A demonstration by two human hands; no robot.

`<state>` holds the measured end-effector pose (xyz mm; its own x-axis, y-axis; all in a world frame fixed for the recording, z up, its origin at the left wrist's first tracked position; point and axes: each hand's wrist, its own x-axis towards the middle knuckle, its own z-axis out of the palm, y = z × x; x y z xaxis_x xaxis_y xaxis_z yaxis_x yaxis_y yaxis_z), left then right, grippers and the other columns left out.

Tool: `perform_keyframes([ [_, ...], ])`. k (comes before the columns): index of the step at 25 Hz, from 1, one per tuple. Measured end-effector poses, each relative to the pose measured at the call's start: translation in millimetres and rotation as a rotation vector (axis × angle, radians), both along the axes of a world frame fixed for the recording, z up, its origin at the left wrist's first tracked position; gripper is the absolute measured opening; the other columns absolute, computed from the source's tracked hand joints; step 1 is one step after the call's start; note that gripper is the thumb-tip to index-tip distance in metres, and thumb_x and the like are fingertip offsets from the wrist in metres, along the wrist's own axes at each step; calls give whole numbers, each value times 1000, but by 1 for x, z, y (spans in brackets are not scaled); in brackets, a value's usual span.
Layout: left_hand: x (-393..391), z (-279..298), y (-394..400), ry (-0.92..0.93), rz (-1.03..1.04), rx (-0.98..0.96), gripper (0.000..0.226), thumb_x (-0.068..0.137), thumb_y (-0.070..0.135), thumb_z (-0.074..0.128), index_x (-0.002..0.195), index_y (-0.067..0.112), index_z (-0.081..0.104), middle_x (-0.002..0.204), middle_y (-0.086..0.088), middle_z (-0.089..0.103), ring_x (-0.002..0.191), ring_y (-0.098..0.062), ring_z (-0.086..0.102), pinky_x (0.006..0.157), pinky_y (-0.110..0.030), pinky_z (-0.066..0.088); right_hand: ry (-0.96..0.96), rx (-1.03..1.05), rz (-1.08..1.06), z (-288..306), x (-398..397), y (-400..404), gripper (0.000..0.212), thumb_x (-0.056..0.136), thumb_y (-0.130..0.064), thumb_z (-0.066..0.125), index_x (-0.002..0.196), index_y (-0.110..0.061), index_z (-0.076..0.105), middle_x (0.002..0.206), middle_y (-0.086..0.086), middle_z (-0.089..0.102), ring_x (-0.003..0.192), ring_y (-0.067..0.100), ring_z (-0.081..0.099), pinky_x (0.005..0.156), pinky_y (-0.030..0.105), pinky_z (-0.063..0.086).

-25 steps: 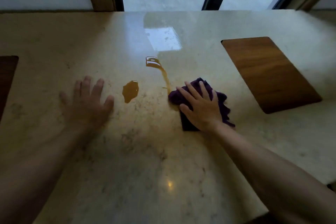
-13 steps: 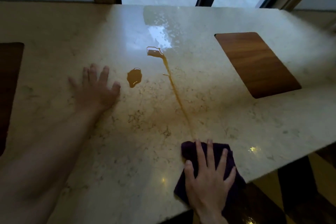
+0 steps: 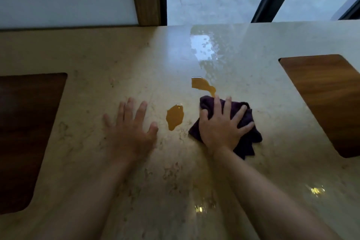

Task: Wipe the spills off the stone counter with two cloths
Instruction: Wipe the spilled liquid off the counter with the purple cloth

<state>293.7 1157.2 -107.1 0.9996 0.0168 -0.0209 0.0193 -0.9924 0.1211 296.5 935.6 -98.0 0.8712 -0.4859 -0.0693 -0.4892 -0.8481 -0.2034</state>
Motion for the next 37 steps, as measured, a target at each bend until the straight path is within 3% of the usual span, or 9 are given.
perform_keyframes([
  [6, -2, 8, -5, 30, 2, 39, 71, 87, 62, 29, 152, 31, 31, 163, -7, 27, 149, -33, 25, 113, -68, 19, 37, 48, 28, 4, 195, -16, 65, 92, -56, 22, 155, -40, 12, 166, -5, 1, 148, 41, -12, 106, 76, -8],
  [11, -1, 5, -5, 57, 11, 68, 79, 75, 60, 47, 146, 27, 43, 156, -10, 39, 142, -37, 37, 108, -71, 25, 70, 50, 291, 9, 322, -15, 63, 91, -56, 21, 153, -45, 16, 166, -10, 4, 150, 36, -8, 109, 72, -6],
  [18, -3, 4, -5, 48, -2, 60, 80, 75, 59, 49, 148, 28, 39, 159, -9, 35, 146, -35, 31, 110, -72, 23, 60, -25, 772, 13, 371, -16, 56, 93, -58, 24, 149, -53, 19, 164, -15, 11, 151, 28, -1, 112, 67, 1],
  [23, -4, 7, -5, 63, 1, 64, 76, 82, 58, 43, 151, 29, 34, 161, -8, 31, 147, -33, 28, 112, -69, 22, 52, -23, 946, 11, 313, -18, 56, 93, -62, 25, 148, -56, 18, 163, -19, 11, 152, 23, -3, 115, 62, 0],
  [29, -8, 8, -4, 51, 9, 53, 72, 88, 63, 27, 153, 32, 24, 164, -5, 20, 151, -29, 17, 116, -64, 16, 64, -54, 1030, 17, 163, -28, 55, 96, -64, 21, 149, -56, 9, 164, -20, 5, 151, 24, -9, 117, 59, -7],
  [34, -4, 3, -5, 42, 1, 34, 71, 88, 65, 18, 153, 36, 16, 166, -3, 12, 153, -27, 8, 117, -67, 8, 20, -24, 850, 17, -32, -46, 57, 96, -65, 14, 151, -52, 16, 163, -15, 13, 152, 27, -3, 118, 61, 1],
  [37, -7, 0, -1, 50, -32, -17, 68, 91, 64, 22, 153, 35, 17, 166, -4, 11, 152, -27, 7, 116, -67, 7, 110, -18, 666, 14, -140, -58, 58, 93, -68, 11, 150, -57, 3, 163, -19, -4, 149, 22, -21, 117, 57, -12],
])
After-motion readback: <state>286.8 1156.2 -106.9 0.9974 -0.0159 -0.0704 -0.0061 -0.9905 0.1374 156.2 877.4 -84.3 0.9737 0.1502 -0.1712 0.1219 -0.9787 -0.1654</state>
